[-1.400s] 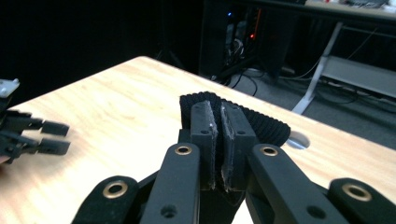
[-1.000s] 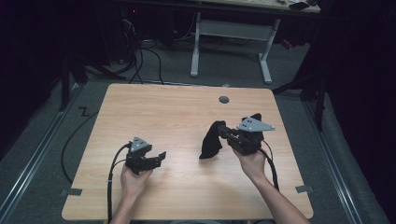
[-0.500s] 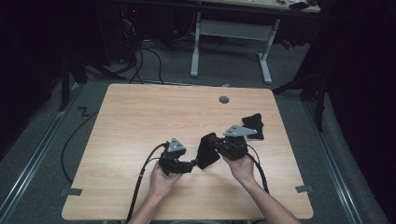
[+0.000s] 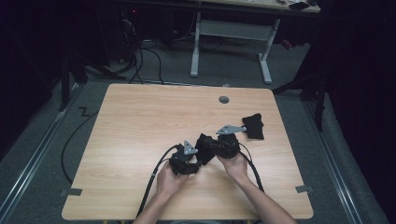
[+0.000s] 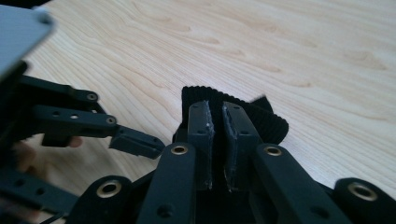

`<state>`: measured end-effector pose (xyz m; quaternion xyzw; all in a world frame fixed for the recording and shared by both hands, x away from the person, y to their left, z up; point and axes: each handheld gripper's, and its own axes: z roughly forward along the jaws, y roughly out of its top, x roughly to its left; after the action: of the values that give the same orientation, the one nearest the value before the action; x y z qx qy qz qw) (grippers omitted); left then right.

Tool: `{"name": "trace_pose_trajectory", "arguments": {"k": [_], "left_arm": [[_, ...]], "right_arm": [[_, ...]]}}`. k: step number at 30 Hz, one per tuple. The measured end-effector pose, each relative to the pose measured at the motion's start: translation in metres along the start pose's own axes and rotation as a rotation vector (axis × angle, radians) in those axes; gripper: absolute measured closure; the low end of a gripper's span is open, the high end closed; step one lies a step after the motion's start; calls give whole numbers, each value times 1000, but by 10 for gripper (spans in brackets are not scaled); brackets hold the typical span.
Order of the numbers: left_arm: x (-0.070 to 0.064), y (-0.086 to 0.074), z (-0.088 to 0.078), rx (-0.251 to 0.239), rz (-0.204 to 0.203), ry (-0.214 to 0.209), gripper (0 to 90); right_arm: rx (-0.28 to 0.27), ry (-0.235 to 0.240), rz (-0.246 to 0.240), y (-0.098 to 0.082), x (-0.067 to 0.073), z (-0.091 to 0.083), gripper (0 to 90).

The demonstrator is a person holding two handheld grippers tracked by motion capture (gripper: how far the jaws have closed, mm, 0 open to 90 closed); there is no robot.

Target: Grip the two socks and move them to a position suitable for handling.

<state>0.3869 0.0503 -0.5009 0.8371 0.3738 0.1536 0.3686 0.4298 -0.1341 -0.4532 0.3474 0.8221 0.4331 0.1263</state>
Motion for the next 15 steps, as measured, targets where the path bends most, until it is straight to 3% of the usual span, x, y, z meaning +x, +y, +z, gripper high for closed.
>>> {"name": "trace_pose_trajectory", "arguments": {"k": [6, 9, 15], "left_arm": [[-4, 2, -1, 6, 18, 3, 495], [-10, 8, -8, -57, 19, 20, 434], [-8, 19, 0, -62, 8, 58, 421]], "right_arm": [[39, 1, 27, -3, -4, 16, 824], [41, -1, 30, -3, -2, 16, 826], [30, 7, 21, 0, 2, 12, 826]]}}
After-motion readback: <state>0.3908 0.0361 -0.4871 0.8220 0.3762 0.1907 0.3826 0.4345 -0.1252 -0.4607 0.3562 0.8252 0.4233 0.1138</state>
